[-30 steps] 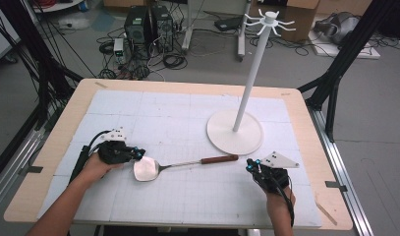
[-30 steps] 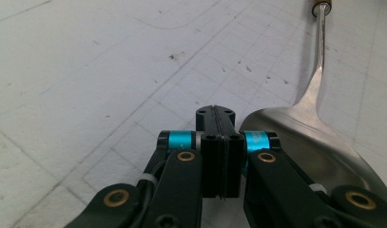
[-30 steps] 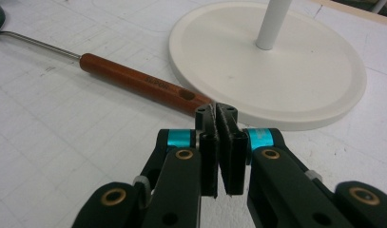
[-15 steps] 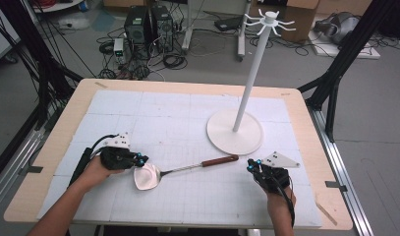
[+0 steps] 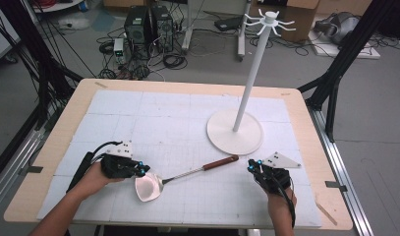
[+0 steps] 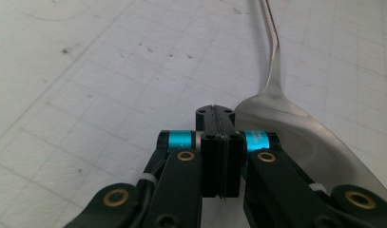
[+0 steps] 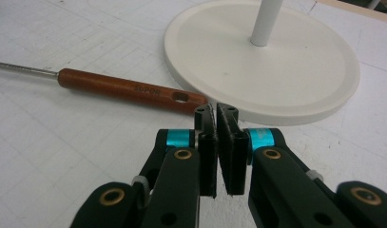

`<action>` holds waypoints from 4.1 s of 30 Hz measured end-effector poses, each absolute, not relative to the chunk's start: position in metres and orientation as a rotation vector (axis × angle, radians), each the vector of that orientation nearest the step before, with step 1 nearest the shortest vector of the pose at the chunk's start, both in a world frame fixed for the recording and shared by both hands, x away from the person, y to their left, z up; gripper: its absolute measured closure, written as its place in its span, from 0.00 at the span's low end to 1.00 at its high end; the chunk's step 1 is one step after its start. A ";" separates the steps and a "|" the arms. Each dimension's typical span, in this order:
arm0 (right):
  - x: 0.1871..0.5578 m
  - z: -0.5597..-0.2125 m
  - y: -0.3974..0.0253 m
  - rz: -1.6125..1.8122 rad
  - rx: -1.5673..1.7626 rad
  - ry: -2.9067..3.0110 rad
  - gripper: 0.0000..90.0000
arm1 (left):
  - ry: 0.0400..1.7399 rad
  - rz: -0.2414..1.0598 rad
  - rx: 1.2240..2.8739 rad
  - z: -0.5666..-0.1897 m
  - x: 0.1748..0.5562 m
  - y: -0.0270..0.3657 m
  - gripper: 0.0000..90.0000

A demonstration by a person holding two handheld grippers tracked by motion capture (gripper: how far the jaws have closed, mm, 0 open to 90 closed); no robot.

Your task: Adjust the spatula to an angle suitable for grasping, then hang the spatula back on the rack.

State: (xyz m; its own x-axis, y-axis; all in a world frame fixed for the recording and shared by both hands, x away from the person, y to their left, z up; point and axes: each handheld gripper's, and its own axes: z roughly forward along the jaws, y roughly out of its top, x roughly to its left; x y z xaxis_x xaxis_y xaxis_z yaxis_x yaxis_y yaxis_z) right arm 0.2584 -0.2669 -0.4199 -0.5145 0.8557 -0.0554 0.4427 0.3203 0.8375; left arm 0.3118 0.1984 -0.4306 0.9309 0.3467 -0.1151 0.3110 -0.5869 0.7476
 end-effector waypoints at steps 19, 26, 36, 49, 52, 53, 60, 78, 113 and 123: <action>0.230 -0.403 -0.284 1.169 1.257 1.896 0.51 | 0.755 0.216 1.844 -0.421 0.290 0.229 0.51; 0.209 -0.398 -0.294 1.175 1.222 1.878 0.44 | 0.813 0.298 1.727 -0.409 0.280 0.229 0.33; 0.202 -0.397 -0.311 1.263 1.215 1.818 0.21 | 0.811 0.383 1.676 -0.402 0.265 0.230 0.19; 0.199 -0.400 -0.312 1.270 1.202 1.820 0.20 | 0.787 0.400 1.695 -0.402 0.263 0.220 0.21; 0.198 -0.400 -0.313 1.273 1.211 1.810 0.20 | 0.778 0.390 1.700 -0.401 0.265 0.218 0.21; 0.198 -0.400 -0.314 1.271 1.213 1.809 0.20 | 0.788 0.389 1.700 -0.401 0.265 0.217 0.19; 0.200 -0.402 -0.313 1.263 1.224 1.821 0.20 | 0.786 0.382 1.745 -0.396 0.270 0.210 0.20; 0.201 -0.405 -0.312 1.267 1.240 1.822 0.21 | 0.655 0.265 2.038 -0.385 0.292 0.144 0.34; 0.204 -0.410 -0.312 1.246 1.255 1.844 0.21 | 0.564 0.132 2.408 -0.428 0.297 0.064 0.71; 0.203 -0.410 -0.314 1.241 1.264 1.839 0.21 | 0.532 0.205 2.454 -0.426 0.287 0.057 0.89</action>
